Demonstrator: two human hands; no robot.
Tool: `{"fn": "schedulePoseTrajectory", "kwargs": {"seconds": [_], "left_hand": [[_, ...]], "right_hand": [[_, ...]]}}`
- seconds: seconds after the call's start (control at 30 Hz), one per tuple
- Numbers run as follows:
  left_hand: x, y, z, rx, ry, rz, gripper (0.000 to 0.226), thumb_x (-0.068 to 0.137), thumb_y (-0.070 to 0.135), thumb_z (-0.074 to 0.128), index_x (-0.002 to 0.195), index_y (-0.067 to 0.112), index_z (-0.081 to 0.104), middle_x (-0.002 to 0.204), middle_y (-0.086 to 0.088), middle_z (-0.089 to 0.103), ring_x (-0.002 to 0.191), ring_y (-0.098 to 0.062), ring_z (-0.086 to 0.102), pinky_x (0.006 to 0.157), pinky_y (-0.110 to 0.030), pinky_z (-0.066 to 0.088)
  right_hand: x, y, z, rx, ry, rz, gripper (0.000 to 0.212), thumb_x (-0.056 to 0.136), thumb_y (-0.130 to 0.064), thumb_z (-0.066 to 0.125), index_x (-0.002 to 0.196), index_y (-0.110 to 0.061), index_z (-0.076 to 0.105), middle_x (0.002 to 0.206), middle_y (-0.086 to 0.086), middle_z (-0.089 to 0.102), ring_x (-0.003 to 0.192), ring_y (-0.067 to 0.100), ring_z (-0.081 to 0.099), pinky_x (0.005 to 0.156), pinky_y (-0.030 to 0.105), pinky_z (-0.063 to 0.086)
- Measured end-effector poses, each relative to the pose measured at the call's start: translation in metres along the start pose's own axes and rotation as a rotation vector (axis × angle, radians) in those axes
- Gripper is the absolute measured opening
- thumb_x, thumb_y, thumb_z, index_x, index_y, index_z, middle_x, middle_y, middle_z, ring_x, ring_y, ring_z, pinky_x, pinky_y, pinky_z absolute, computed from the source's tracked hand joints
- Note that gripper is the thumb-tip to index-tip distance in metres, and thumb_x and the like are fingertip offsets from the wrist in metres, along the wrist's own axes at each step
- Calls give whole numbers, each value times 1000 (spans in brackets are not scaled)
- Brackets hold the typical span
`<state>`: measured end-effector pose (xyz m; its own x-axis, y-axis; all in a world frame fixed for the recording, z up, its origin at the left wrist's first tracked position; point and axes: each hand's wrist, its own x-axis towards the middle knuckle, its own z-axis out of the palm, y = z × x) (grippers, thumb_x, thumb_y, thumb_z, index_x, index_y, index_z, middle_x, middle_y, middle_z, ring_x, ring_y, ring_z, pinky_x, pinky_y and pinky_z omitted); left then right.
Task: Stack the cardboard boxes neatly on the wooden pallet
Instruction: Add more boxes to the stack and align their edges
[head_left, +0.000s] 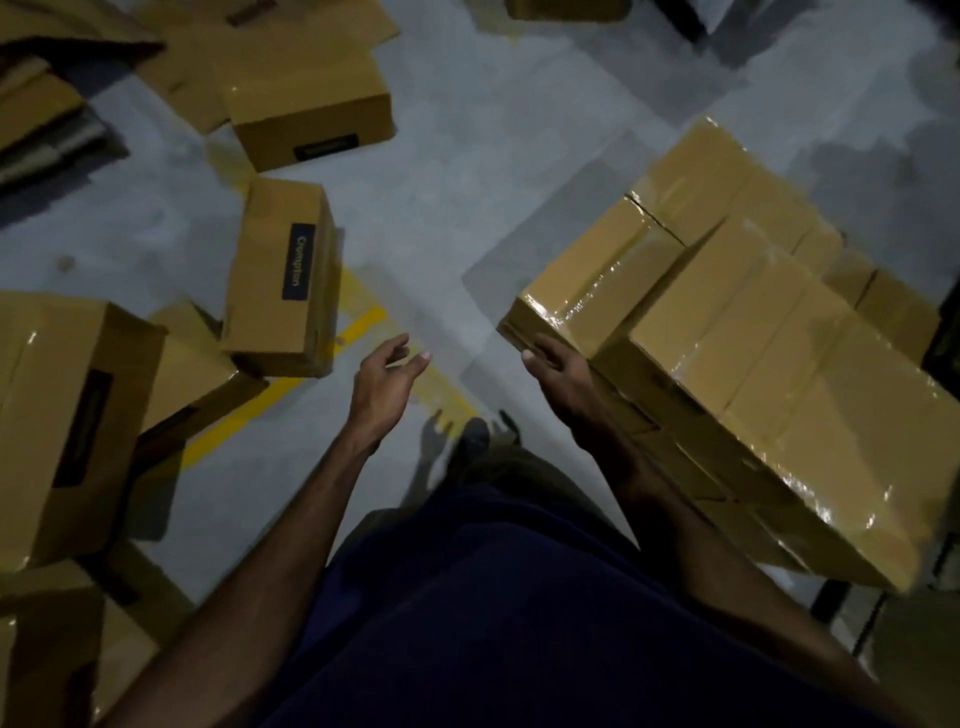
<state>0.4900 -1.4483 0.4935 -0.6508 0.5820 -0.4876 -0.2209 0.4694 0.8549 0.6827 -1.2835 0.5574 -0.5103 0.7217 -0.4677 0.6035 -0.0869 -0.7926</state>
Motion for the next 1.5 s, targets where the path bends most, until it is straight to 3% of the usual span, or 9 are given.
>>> {"fn": "schedulePoseTrajectory", "kwargs": {"seconds": [0.17,0.3,0.47,0.73,0.83,0.9,1.07,1.23,1.5], "left_hand": [[32,14,-19,-56,97,-66,56,102,40,69,153,24,54,146,-1,58,134,-22,56,111,-55,48],[52,34,-45,-118,263,-114,56,99,38,72,151,21,56,143,-14,61,132,-34,58,105,-57,49],[56,44,-83,-164,529,-185,45,99,36,72,141,22,63,124,8,65,123,-20,61,98,-39,50],[84,28,-128,-203,670,-342,56,97,40,75,147,21,60,142,-4,63,128,-24,60,104,-45,52],[119,21,-154,-149,605,-332,60,94,43,76,147,20,60,141,0,65,130,-21,60,109,-46,51],[145,18,-173,-111,534,-329,65,94,42,77,150,18,57,142,-5,65,129,-23,60,109,-46,50],[217,-6,-229,135,317,-372,71,96,45,73,156,17,49,153,-10,55,138,-29,54,106,-35,45],[297,-53,-280,366,44,-415,93,87,63,72,161,16,41,161,-10,48,141,-32,51,109,-38,47],[434,-170,-288,524,-32,-440,98,79,71,69,155,18,41,154,-13,50,140,-39,48,112,-50,45]], "right_hand": [[79,-34,18,-82,-154,-21,50,94,-51,68,134,-22,60,120,-10,58,110,8,58,100,38,47],[140,-72,44,-132,-293,-131,70,93,-41,67,149,-2,52,147,12,58,135,22,56,115,44,46],[208,-110,96,-238,-500,-163,76,85,-45,68,148,-5,55,146,15,61,132,24,59,109,44,47],[269,-158,173,-394,-659,-257,49,102,-31,68,142,-4,60,143,12,62,130,23,58,108,38,44],[291,-154,203,-416,-655,-289,32,99,-43,63,89,-12,60,85,4,56,80,16,48,76,38,38],[310,-146,223,-406,-624,-271,40,90,-59,61,78,-24,46,75,-9,40,73,10,36,74,35,31],[341,-121,267,-265,-474,39,91,75,-69,70,145,-11,59,131,12,70,96,19,57,87,38,45],[361,-106,323,-356,-361,192,68,99,-46,69,152,-8,51,148,17,59,133,32,59,113,49,45],[439,-15,437,-339,-293,251,69,102,-47,64,153,-4,48,150,17,57,133,34,58,111,51,49]]}}
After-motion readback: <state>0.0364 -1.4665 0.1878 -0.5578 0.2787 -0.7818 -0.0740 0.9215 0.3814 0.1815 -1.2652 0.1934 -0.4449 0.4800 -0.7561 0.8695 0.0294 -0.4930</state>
